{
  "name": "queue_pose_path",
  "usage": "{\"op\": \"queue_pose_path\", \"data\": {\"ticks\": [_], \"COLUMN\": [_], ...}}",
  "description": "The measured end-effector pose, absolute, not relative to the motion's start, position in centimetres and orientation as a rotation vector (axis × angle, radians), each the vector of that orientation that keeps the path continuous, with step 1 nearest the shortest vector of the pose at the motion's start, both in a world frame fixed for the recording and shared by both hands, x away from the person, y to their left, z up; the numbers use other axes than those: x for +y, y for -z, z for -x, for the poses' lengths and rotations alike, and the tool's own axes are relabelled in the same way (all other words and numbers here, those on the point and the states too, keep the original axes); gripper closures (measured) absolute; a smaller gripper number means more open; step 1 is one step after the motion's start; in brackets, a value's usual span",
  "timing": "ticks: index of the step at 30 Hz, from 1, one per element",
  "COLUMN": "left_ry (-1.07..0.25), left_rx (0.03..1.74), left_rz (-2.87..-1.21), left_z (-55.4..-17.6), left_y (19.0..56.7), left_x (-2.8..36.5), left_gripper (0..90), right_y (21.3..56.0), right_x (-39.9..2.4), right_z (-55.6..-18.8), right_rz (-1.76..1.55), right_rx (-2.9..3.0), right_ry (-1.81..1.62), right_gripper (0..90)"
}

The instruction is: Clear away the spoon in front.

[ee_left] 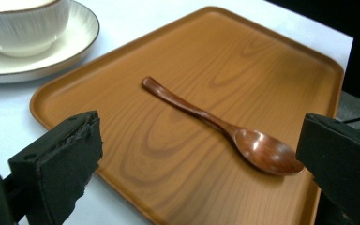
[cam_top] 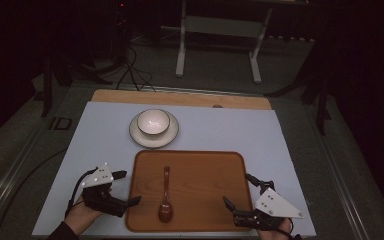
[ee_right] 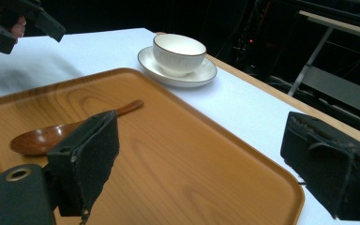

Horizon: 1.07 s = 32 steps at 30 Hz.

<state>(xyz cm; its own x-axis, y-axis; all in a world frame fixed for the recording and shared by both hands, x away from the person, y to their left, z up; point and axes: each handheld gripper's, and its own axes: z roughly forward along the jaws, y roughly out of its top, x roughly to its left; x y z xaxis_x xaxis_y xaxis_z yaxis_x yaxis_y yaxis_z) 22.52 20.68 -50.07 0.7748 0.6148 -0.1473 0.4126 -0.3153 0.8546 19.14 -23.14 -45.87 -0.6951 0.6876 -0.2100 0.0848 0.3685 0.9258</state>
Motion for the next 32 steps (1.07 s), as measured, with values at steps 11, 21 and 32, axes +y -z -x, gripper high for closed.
{"op": "queue_pose_path", "data": {"ticks": [11, 21, 32], "left_ry": [-0.26, -0.312, -0.343], "left_rx": [0.79, 0.767, 0.785], "left_rz": [-1.989, -1.943, -1.9], "left_z": [-22.8, -23.0, -23.2], "left_y": [51.5, 51.9, 52.1], "left_x": [20.5, 20.7, 20.9], "left_gripper": [0.6, 0.6, 0.6], "right_y": [46.5, 46.8, 47.0], "right_x": [-23.7, -24.3, -24.4], "right_z": [-19.6, -19.9, -20.1], "right_rz": [-0.703, -0.727, -0.744], "right_rx": [2.053, 2.052, 2.062], "right_ry": [-1.332, -1.343, -1.355], "right_gripper": [11.7, 11.7, 11.8]}}
